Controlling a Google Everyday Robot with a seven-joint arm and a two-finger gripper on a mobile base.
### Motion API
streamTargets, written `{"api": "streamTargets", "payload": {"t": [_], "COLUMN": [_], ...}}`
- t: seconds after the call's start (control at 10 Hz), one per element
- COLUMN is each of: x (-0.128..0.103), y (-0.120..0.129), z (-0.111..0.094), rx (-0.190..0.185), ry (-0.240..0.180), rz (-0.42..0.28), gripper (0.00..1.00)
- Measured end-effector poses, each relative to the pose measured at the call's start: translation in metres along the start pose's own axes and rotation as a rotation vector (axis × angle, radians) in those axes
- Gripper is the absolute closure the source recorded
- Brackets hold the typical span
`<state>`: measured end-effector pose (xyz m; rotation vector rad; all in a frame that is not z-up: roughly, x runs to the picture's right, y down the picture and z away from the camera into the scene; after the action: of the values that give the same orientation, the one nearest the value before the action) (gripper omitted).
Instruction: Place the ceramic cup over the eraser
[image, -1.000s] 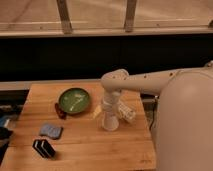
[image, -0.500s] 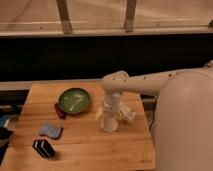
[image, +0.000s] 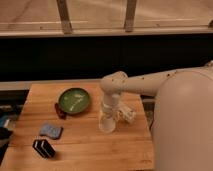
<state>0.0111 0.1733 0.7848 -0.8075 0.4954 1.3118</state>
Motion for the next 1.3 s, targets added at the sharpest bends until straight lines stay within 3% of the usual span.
{"api": "streamTargets", "payload": {"t": [0.1,0.4,0.6,1.3], "x": [0.0,0.0,-0.004,-0.023], "y": [0.0,0.001,0.005,0.022], "z": [0.0,0.0,-0.008,-0.096], "rx": [0.001,0.001,0.003,0.044], "ry": [-0.001,-0.001,-0.022,-0.109], "rz": [0.0,-0.001,-0.014,-0.102], "gripper": [0.99,1.0,1.0,1.0]}}
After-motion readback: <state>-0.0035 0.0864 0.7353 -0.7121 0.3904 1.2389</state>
